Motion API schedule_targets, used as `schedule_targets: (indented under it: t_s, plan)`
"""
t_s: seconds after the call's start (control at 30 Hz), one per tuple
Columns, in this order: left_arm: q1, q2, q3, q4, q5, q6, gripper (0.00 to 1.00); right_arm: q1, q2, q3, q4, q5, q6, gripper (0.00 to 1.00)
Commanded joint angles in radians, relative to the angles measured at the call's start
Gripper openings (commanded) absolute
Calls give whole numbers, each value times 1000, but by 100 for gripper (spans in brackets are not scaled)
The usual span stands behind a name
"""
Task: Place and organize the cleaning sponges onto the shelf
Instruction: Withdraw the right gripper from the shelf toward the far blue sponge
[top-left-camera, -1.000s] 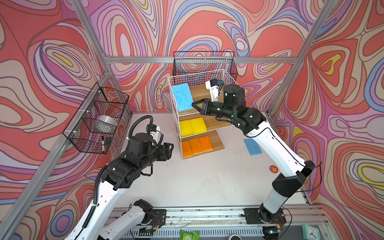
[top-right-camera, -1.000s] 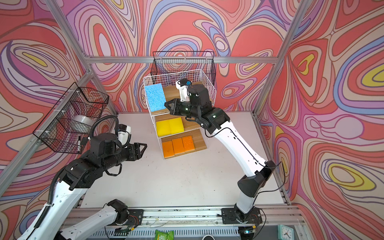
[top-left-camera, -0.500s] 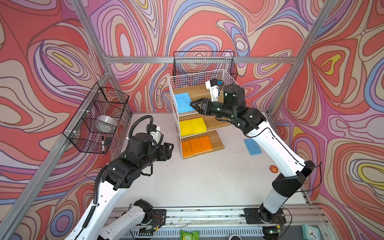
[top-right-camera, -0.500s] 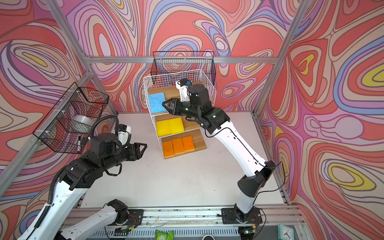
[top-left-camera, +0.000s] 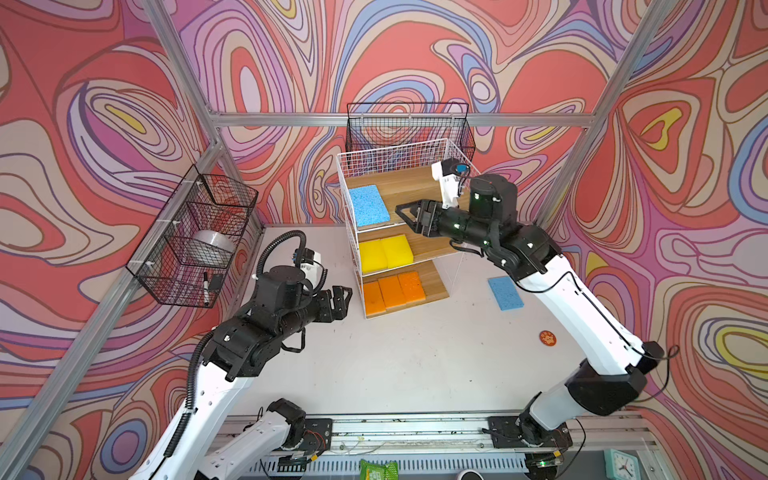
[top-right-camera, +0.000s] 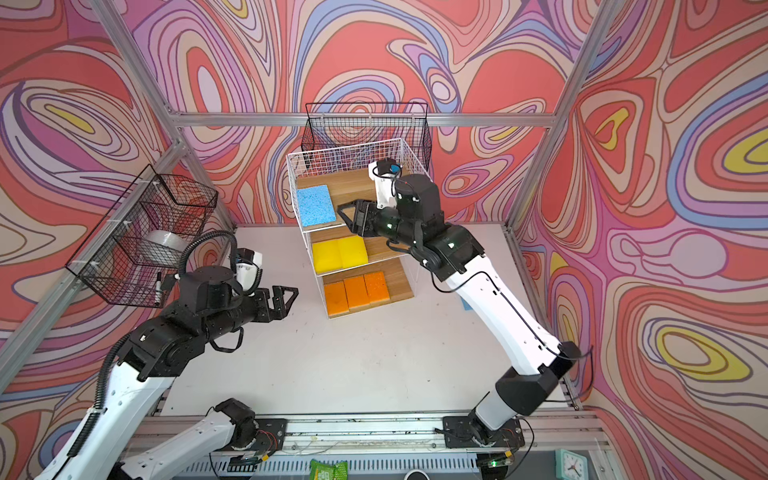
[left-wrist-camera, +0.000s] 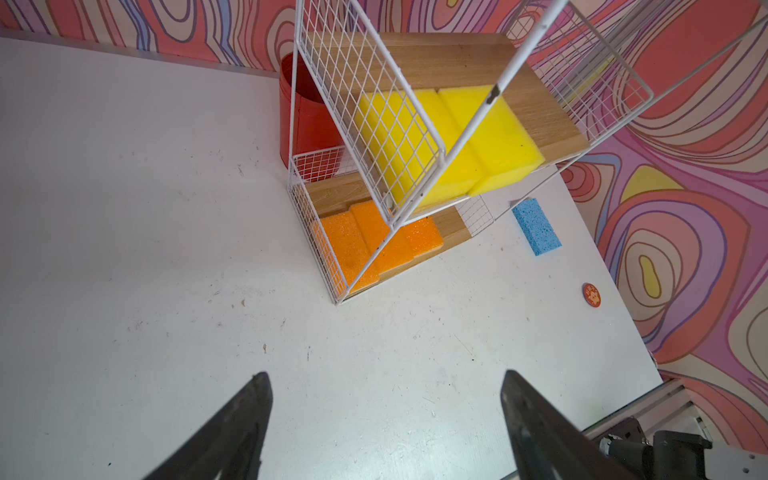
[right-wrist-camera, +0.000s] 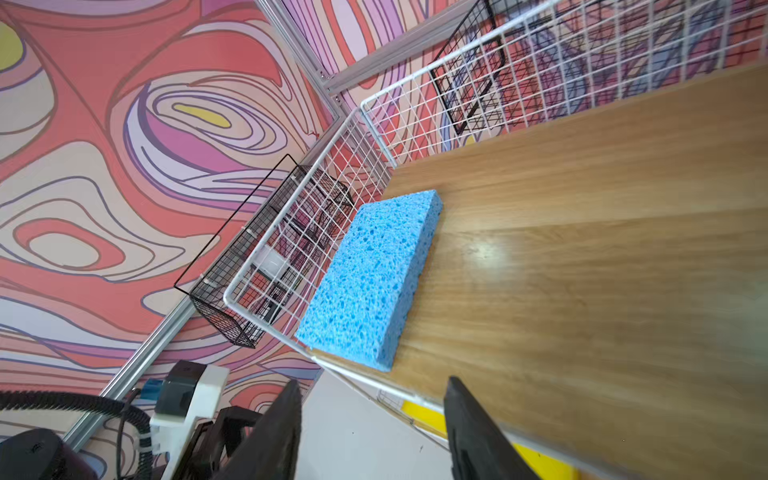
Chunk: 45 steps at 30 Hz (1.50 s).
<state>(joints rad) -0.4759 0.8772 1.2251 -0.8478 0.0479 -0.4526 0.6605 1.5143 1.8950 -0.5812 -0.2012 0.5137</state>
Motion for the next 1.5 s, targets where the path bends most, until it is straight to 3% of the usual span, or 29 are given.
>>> schedule_targets:
  t_s: [0.0, 0.3, 0.57, 0.7, 0.83, 1.07, 1.3, 1.47]
  plan:
    - [7, -11, -17, 5, 26, 2, 90, -1, -101, -107, -11, 54, -9, 57]
    - [4, -55, -212, 63, 58, -44, 94, 0, -403, -499, -142, 250, 53, 57]
    - [4, -100, -386, 128, 88, -92, 94, -6, -473, -754, -215, 382, 132, 56]
    - [5, -106, -491, 192, 139, -129, 94, -63, -453, -866, -194, 358, 157, 56]
    - [4, -107, -555, 253, 166, -165, 94, -211, -476, -982, -136, 247, 165, 54]
    - [2, -72, -633, 329, 137, -217, 93, -595, -466, -1138, -6, -13, 138, 52]
    - [1, -72, -733, 425, 103, -263, 91, -866, -310, -1163, 185, -129, 190, 51]
    - [0, -89, -794, 459, 110, -277, 91, -949, -190, -1112, 260, -109, 193, 57]
